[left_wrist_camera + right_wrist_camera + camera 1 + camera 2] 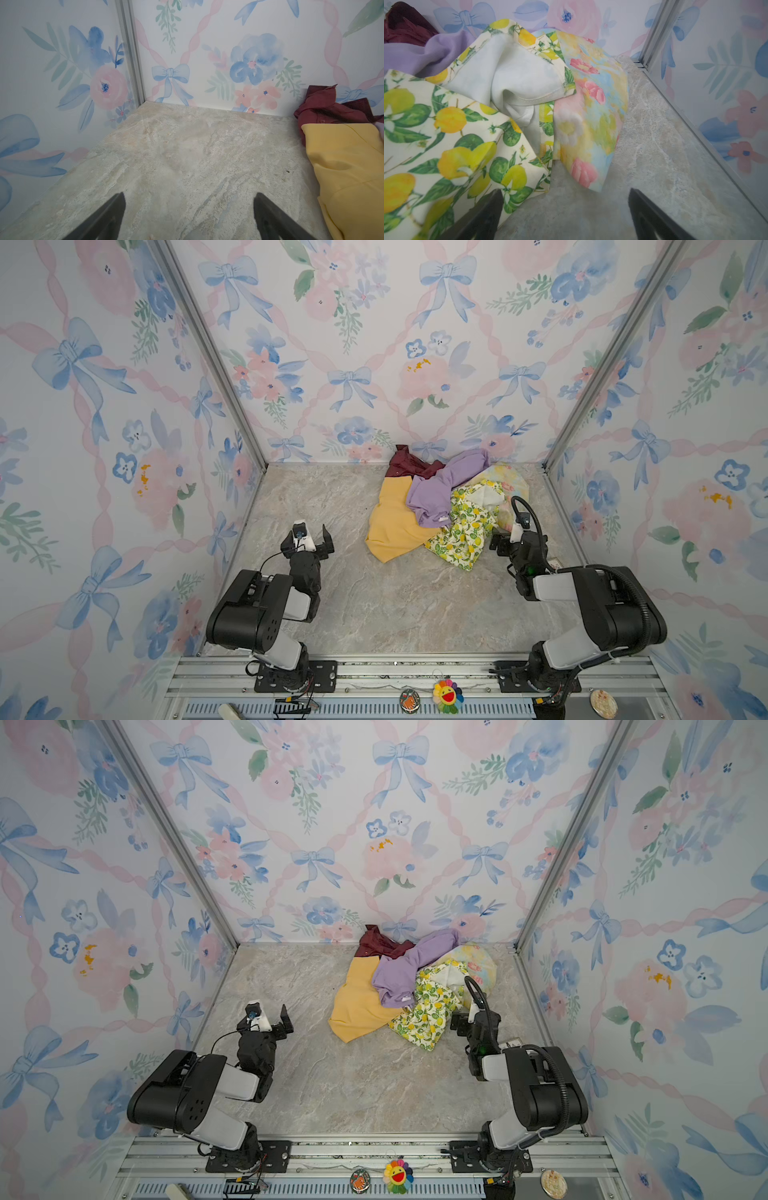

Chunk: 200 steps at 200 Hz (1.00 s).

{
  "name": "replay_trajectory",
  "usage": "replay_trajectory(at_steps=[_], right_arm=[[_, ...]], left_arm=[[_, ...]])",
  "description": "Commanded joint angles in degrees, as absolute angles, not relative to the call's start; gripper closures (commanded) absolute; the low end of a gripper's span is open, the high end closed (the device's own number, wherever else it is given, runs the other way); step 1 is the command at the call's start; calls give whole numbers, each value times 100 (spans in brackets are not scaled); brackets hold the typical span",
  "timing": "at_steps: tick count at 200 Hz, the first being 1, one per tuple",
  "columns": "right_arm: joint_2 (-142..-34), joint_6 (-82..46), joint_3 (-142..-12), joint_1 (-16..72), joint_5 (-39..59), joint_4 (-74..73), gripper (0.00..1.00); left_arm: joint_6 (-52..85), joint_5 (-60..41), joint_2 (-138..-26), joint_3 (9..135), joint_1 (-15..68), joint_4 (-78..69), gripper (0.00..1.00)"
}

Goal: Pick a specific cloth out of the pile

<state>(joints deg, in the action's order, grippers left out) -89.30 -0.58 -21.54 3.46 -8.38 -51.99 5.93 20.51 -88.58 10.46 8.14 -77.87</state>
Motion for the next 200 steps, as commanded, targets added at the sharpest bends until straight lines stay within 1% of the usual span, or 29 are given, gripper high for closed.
replay_trajectory(at_steps=[1,200], right_arm=[[-8868,-26,-2250,341,-923,-5186,3],[-8868,-35,-2268,333,-896,-5151,3]], left_arm=[[483,2087,-8856,1029,788,-7753,2],[478,2170,-8902,1079,816,-7746,2]])
